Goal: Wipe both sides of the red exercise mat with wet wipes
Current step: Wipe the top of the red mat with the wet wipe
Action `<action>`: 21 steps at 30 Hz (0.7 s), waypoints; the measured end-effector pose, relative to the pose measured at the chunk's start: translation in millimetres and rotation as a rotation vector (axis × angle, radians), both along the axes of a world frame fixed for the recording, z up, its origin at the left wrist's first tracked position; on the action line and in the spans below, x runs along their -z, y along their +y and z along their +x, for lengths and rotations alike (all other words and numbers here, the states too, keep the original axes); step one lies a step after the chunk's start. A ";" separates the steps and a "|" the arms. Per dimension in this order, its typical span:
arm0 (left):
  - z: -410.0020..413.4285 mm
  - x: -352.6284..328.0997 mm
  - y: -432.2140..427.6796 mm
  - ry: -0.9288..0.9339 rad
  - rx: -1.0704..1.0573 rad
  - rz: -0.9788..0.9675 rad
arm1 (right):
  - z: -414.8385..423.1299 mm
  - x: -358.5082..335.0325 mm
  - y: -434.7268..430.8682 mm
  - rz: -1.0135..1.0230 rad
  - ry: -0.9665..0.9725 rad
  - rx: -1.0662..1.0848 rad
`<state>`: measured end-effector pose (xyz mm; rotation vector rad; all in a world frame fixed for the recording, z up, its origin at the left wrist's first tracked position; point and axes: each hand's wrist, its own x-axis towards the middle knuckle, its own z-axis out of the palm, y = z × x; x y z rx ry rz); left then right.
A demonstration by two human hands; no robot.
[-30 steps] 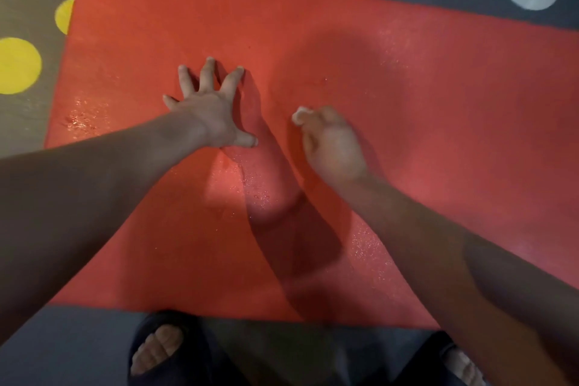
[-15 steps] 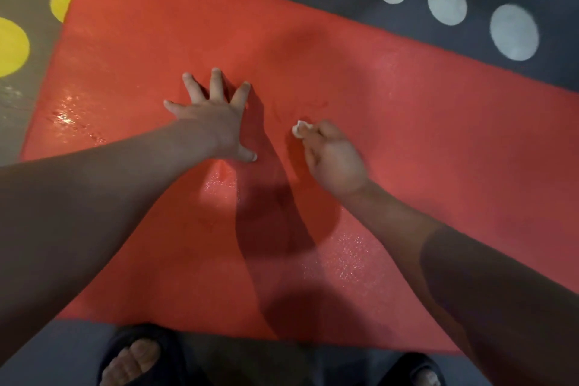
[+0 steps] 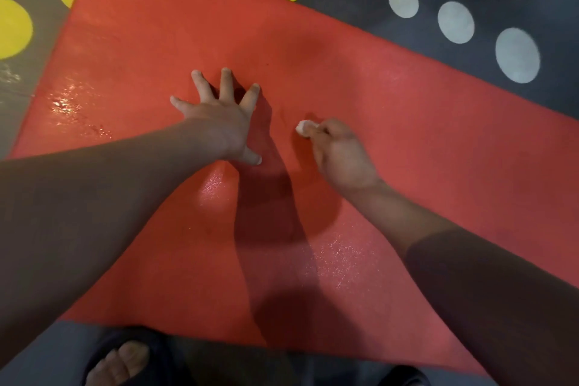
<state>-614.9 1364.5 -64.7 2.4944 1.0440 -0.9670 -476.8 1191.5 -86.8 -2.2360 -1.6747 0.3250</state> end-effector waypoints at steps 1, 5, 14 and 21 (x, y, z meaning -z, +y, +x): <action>0.2 0.1 0.0 0.005 -0.001 0.003 | 12.6 -0.5 1.7 0.002 -0.041 0.087; 2.7 -0.8 0.5 0.031 -0.005 0.006 | 37.3 -0.4 24.0 0.033 0.037 0.598; -0.8 -1.5 0.0 0.021 0.006 0.009 | -20.5 -2.1 4.6 0.042 0.111 -0.154; -0.7 -3.4 0.7 0.048 0.021 0.027 | 8.7 9.2 54.9 0.090 0.035 0.301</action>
